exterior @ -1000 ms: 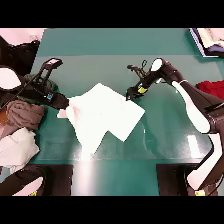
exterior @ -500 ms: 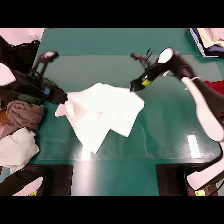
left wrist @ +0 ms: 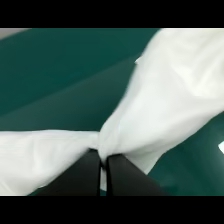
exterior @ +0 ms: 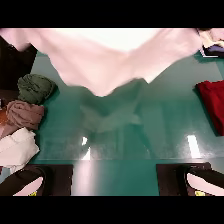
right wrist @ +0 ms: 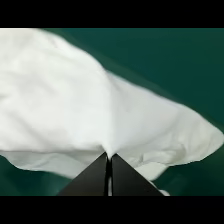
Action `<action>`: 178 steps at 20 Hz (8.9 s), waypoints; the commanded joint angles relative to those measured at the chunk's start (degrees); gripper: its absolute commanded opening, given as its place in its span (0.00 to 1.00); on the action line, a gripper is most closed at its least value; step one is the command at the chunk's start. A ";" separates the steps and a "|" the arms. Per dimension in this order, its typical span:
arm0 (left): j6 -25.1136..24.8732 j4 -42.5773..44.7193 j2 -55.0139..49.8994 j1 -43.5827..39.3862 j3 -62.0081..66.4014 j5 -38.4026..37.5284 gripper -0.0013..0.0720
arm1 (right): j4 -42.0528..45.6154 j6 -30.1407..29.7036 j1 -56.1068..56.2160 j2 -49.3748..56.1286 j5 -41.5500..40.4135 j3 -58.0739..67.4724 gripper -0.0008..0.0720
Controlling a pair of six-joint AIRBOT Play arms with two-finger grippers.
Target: Fold the shirts.
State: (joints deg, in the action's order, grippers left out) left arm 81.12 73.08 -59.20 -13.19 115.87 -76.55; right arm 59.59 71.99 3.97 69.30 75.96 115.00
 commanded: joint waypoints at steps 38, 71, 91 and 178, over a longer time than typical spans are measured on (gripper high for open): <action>0.11 -5.97 -19.85 17.81 -30.84 -3.78 0.75 | 9.38 12.33 -12.81 24.13 8.15 -2.38 0.59; -5.07 -19.91 -6.80 13.90 -69.37 12.94 0.05 | 12.96 9.35 -19.43 6.62 8.37 -30.60 0.59; -1.40 -17.75 -5.86 13.88 -58.75 9.46 0.05 | -4.52 2.62 -28.89 24.44 -8.57 -44.63 0.56; 1.46 -0.31 -21.05 13.94 -46.84 2.75 0.75 | 15.47 7.02 -16.59 21.20 4.11 -29.57 0.58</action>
State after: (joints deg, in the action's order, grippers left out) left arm 81.17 72.25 -81.32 0.71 69.36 -71.02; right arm 75.09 78.91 -12.23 91.70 76.23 84.71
